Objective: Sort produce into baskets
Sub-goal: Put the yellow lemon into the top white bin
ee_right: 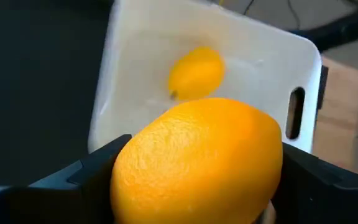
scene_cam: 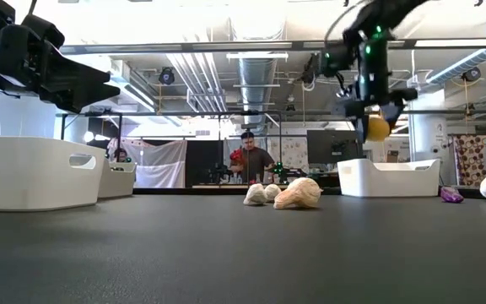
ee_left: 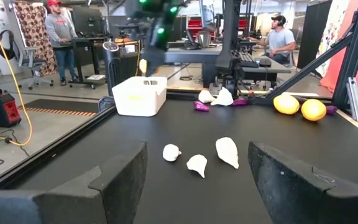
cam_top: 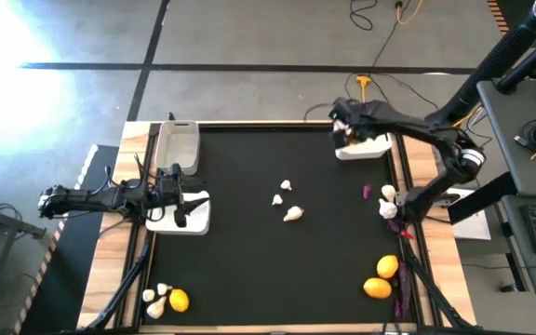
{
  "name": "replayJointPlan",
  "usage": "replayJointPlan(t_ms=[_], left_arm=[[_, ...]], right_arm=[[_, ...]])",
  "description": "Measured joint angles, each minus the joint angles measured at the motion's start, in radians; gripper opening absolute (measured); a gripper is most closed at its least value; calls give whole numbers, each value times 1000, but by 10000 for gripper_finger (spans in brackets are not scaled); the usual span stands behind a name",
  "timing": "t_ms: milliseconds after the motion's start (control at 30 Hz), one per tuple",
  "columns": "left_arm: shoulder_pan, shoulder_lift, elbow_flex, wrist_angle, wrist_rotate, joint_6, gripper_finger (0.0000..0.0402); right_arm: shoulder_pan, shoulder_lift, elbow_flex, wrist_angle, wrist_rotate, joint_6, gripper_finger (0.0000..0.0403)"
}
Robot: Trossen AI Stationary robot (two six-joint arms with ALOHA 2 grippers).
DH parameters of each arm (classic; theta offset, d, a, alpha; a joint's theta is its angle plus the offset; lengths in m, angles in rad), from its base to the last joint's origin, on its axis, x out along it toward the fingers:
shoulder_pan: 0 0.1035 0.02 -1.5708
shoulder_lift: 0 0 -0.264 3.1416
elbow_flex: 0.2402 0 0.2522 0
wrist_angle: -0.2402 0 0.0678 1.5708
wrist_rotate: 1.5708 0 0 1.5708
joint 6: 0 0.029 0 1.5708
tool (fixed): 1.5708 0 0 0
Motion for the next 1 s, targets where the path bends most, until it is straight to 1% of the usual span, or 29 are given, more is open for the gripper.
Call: replayJointPlan(t_ms=[67,133,233,300,367,467,600,667,767,867,933,1000], left_arm=[[0,0,0,0,0,0,262],[0,0,0,0,0,0,262],[0,0,0,0,0,0,262],[0,0,0,0,0,0,262],[0,0,0,0,0,0,262],[0,0,0,0,0,0,262],[0,0,0,0,0,0,262],[0,0,0,0,0,0,262],[0,0,0,0,0,0,262],[0,0,0,0,0,0,262],[0,0,0,0,0,0,262],[0,0,0,0,0,0,262]], right_arm=[[-71,8,-27,82,-44,-14,311],[-130,24,-60,180,-121,-62,314],[-185,46,-113,344,-209,-103,326],[-211,53,-142,436,-236,-104,339],[-228,67,-154,467,-244,-106,352],[-246,76,-155,467,-244,-120,366],[-249,69,-139,463,-251,-135,369],[-247,50,-120,459,-286,-158,369],[-236,16,-76,409,-405,-177,370],[-183,-38,-37,292,-527,-185,370],[-113,-87,-24,187,-557,-175,370],[-21,-140,-31,76,-556,-125,370]])
